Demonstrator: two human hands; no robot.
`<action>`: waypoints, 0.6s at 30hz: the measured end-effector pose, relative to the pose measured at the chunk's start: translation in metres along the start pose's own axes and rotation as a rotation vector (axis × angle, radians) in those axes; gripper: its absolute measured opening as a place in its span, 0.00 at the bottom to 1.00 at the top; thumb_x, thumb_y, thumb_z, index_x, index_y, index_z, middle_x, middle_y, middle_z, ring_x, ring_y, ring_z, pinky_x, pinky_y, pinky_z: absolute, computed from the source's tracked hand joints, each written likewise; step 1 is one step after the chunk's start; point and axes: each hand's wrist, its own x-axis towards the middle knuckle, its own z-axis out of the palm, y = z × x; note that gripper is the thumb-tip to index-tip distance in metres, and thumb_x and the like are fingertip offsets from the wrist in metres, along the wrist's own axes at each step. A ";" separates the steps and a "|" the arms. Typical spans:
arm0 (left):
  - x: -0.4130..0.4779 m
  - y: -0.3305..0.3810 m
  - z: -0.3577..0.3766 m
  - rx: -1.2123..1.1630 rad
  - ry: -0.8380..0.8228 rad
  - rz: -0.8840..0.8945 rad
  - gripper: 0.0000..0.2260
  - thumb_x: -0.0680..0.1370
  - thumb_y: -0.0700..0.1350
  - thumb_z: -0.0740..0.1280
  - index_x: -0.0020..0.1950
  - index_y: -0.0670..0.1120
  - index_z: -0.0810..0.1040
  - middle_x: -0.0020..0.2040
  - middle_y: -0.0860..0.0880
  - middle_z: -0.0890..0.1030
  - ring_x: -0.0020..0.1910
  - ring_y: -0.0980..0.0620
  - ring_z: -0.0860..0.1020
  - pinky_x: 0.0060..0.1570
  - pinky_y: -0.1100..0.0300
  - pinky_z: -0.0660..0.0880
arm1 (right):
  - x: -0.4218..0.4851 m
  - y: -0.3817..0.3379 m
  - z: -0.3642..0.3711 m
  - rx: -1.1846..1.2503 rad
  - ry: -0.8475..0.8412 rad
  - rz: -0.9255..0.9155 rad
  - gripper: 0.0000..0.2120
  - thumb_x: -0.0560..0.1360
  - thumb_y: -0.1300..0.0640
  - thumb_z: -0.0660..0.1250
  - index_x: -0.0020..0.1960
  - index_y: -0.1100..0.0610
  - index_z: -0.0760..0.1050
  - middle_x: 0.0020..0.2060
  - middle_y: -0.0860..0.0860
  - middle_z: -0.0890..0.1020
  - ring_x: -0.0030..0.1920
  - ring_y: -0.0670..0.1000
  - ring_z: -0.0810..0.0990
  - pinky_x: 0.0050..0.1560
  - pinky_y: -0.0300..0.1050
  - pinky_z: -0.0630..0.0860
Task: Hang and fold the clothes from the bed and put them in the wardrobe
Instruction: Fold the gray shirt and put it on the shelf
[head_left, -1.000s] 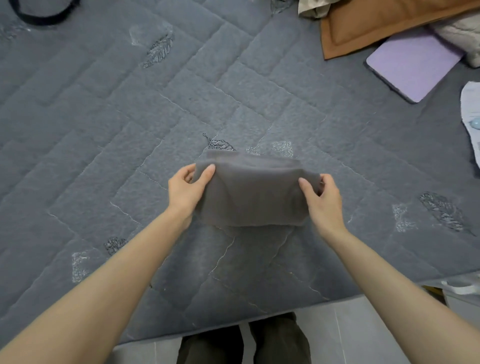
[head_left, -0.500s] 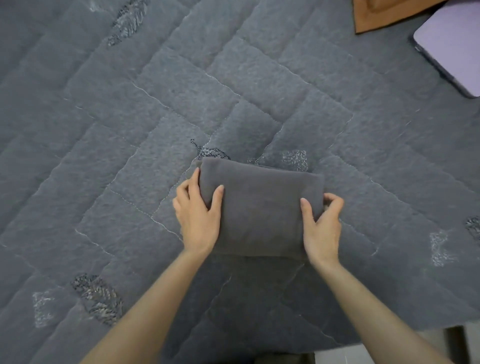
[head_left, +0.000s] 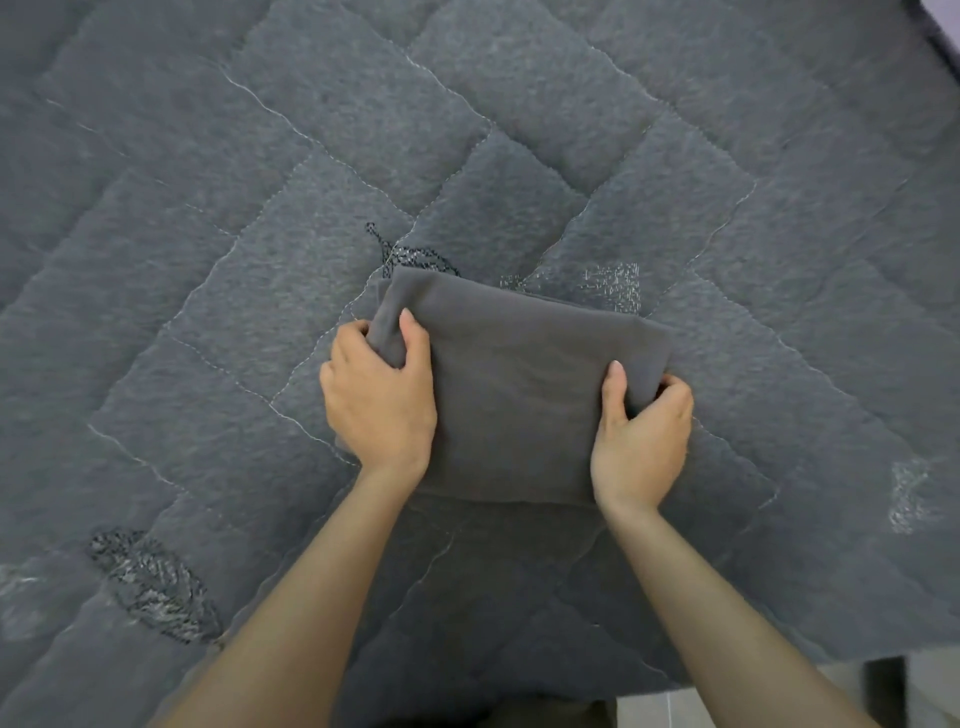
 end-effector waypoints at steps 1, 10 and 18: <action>0.002 0.001 0.000 0.001 0.001 -0.013 0.21 0.77 0.62 0.57 0.52 0.44 0.74 0.50 0.47 0.80 0.50 0.45 0.75 0.44 0.55 0.64 | 0.000 0.000 0.000 -0.005 -0.007 0.001 0.20 0.77 0.42 0.63 0.52 0.61 0.71 0.49 0.55 0.77 0.52 0.58 0.75 0.48 0.48 0.67; 0.017 -0.005 -0.030 -0.116 -0.416 -0.060 0.34 0.75 0.70 0.52 0.56 0.41 0.78 0.57 0.43 0.80 0.59 0.41 0.75 0.60 0.49 0.70 | 0.001 -0.010 -0.023 -0.060 -0.171 0.030 0.21 0.78 0.42 0.60 0.57 0.59 0.69 0.53 0.58 0.80 0.56 0.61 0.76 0.46 0.49 0.64; -0.020 -0.068 -0.131 -0.332 -0.381 -0.121 0.28 0.77 0.68 0.55 0.50 0.43 0.75 0.59 0.42 0.79 0.59 0.43 0.75 0.58 0.49 0.69 | -0.064 -0.042 -0.080 0.100 -0.300 -0.192 0.13 0.78 0.47 0.63 0.57 0.54 0.73 0.49 0.48 0.80 0.55 0.55 0.76 0.48 0.43 0.65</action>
